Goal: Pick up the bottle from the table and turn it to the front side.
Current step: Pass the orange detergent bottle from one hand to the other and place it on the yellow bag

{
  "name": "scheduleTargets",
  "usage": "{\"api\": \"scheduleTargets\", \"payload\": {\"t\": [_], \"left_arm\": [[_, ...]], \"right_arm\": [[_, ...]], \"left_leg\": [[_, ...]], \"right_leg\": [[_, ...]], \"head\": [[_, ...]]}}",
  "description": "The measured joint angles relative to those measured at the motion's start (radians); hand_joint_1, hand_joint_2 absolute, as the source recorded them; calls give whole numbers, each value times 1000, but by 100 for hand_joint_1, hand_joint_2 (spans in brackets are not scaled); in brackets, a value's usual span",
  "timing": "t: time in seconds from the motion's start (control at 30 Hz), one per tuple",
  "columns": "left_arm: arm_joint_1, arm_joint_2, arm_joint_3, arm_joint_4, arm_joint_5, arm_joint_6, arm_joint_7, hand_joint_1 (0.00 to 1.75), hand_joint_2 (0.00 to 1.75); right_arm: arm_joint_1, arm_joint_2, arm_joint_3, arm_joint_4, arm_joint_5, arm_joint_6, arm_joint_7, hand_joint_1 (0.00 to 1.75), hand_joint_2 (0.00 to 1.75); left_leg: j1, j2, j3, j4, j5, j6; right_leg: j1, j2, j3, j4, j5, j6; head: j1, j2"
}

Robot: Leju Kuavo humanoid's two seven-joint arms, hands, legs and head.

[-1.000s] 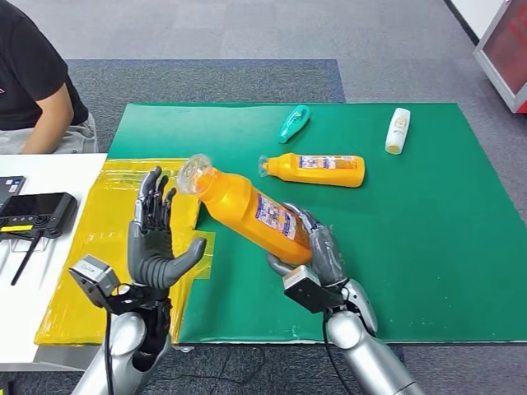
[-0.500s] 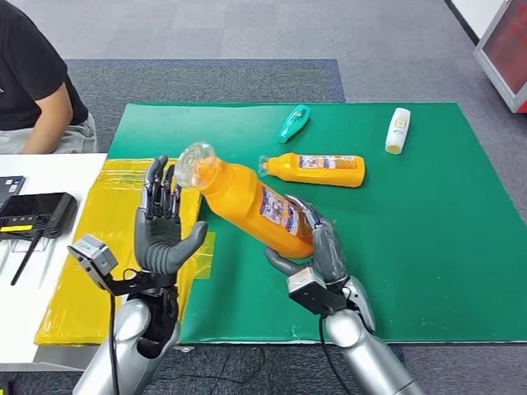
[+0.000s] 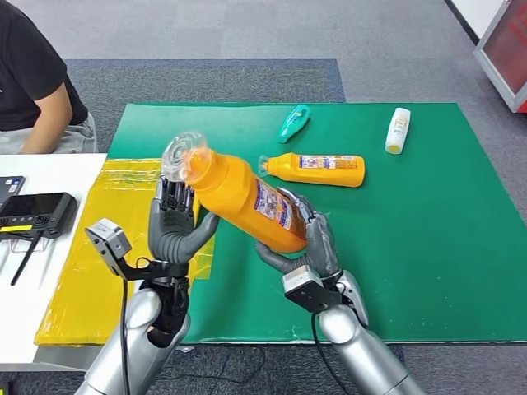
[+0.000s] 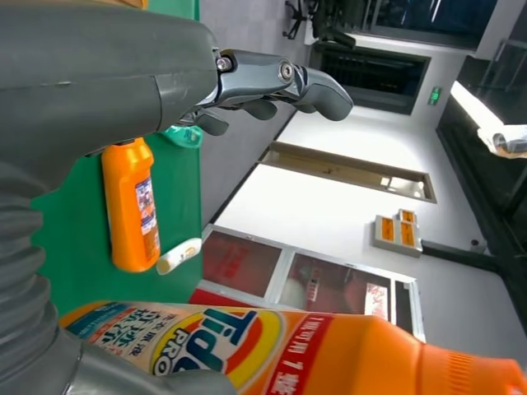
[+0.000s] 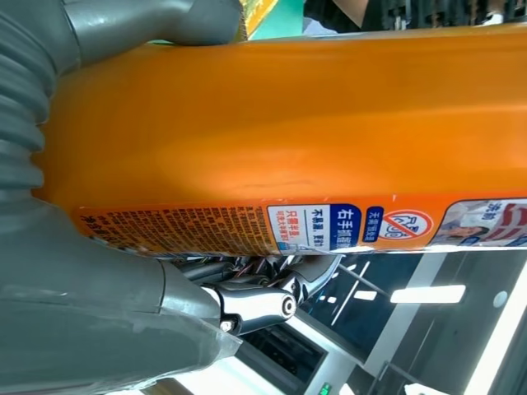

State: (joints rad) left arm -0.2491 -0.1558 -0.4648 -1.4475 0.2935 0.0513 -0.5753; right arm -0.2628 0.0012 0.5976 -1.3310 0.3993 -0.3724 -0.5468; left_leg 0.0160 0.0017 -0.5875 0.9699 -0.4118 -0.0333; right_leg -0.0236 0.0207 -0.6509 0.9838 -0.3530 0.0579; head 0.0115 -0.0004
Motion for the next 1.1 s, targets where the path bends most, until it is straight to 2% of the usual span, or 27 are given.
{"api": "scheduleTargets", "payload": {"t": [0.73, 1.1], "left_arm": [[-12, 0, -106, 0, -10, -15, 9, 0, 175], [-22, 7, -126, -20, -19, -13, 6, 0, 175]], "right_arm": [[-5, 0, 13, 3, -14, -25, -2, 175, 175], [-5, 0, 19, 9, 3, -28, -5, 175, 175]], "left_leg": [[0, 0, -1, 0, 0, 0], [0, 0, -1, 0, 0, 0]], "right_leg": [[0, 0, 0, 0, 0, 0], [0, 0, 0, 0, 0, 0]], "head": [[0, 0], [0, 0]]}}
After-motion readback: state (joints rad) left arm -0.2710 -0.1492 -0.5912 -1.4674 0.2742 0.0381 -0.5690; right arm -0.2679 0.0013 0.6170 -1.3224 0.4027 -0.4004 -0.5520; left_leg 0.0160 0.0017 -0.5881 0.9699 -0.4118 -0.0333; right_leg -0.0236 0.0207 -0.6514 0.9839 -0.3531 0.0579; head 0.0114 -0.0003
